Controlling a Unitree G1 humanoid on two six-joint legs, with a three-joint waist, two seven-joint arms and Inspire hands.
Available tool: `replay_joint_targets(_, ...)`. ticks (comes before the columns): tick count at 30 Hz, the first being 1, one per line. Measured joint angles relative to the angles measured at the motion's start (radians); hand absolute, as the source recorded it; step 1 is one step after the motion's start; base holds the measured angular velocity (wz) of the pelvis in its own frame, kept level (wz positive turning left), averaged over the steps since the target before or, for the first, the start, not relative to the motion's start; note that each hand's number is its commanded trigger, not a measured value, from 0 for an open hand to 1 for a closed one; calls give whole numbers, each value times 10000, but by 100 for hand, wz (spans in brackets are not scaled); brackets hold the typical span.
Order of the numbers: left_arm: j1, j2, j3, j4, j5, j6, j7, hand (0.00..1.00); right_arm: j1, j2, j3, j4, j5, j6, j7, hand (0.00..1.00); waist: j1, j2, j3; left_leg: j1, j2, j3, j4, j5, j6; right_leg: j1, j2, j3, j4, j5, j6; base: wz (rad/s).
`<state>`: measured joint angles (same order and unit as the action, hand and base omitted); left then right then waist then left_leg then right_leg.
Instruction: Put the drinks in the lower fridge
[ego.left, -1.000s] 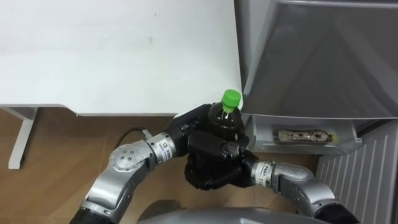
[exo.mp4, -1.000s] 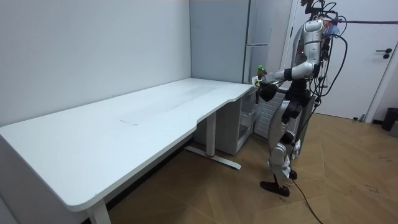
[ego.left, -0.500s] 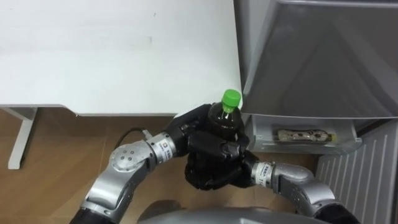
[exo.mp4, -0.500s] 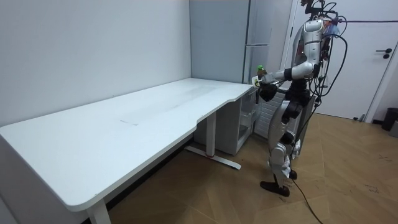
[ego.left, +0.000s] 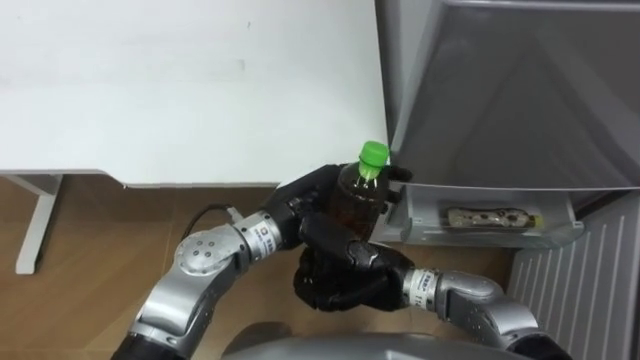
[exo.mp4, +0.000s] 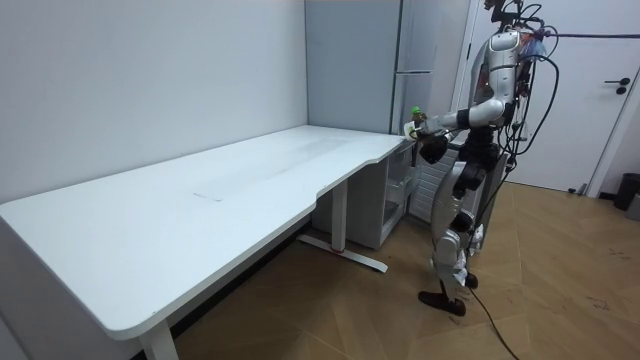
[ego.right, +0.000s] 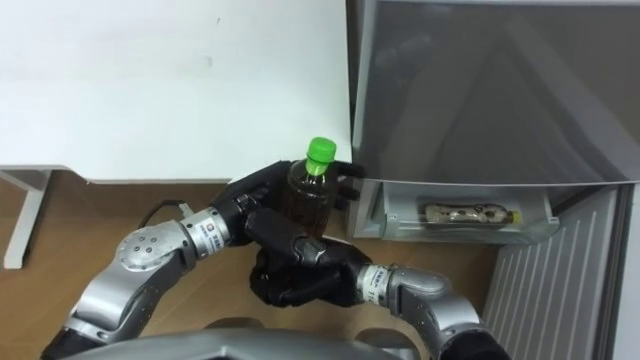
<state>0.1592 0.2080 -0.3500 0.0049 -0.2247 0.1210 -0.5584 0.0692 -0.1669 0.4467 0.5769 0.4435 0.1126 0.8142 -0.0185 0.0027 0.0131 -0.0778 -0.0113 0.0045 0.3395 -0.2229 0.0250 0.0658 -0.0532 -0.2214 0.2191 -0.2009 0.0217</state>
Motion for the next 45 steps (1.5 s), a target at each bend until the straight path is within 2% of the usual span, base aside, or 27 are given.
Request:
replay_joint_targets(6,-153,-26,4,-90,1,0,-17,0,10,11,3,2,345,15,171,100,27,27,-16,8,-1,12,-28,1,0,-9,-1,16,-8,0,0,0)
replay_joint_targets(11,-154,7,123,-688,6,17,66,0,11,14,9,24,422,-2,175,100,22,23,-16,2,-2,22,-39,1,0,-10,-1,21,-13,0,1,0)
replay_joint_targets(13,-235,4,276,-1505,-218,-171,253,0,12,-16,56,75,470,61,162,100,42,-3,-16,43,-2,43,-79,4,1,-2,-6,40,-14,-1,2,-2)
replay_joint_targets(18,-472,-47,318,-2509,-989,-640,554,0,26,-8,34,485,622,138,33,100,209,-47,-11,192,2,103,-218,8,1,42,-6,143,-87,-5,8,-6)
replay_joint_targets(20,-534,-110,326,-2578,-989,-715,636,0,84,-30,18,520,621,160,-51,100,271,-93,-27,207,3,126,-261,8,0,53,-3,168,-105,-4,7,-5)
replay_joint_targets(23,-534,-108,354,-2578,-975,-759,789,0,112,-41,19,531,621,185,-53,100,319,-165,14,226,6,171,-252,9,-2,48,-2,184,-108,-1,4,0)
replay_joint_targets(28,-556,-218,467,-2579,-962,-786,1127,0,112,-59,-9,530,607,192,-54,100,438,-150,44,224,5,177,-305,7,-2,47,-2,237,-134,2,3,0)
replay_joint_targets(33,-599,-344,804,-2580,-989,-947,1494,0,146,-65,-186,523,714,193,-58,100,538,10,140,224,3,171,-350,6,-3,73,0,218,-133,2,3,0)
replay_joint_targets(35,-598,-363,952,-2605,-976,-966,1621,0,238,-54,-302,522,743,192,-57,100,563,60,119,229,3,172,-353,6,-3,70,3,210,-137,2,3,0)
replay_joint_targets(39,-598,-415,1714,-2941,-969,-981,1882,0,440,-75,-685,524,659,193,-58,100,560,97,94,254,1,163,-323,8,-5,93,5,177,-148,2,3,0)
replay_joint_targets(45,-651,-616,2677,-3259,-992,-1306,2637,0,941,-50,-1246,375,711,190,-80,100,808,103,89,465,11,172,-384,7,-6,237,7,248,-144,1,4,-3)
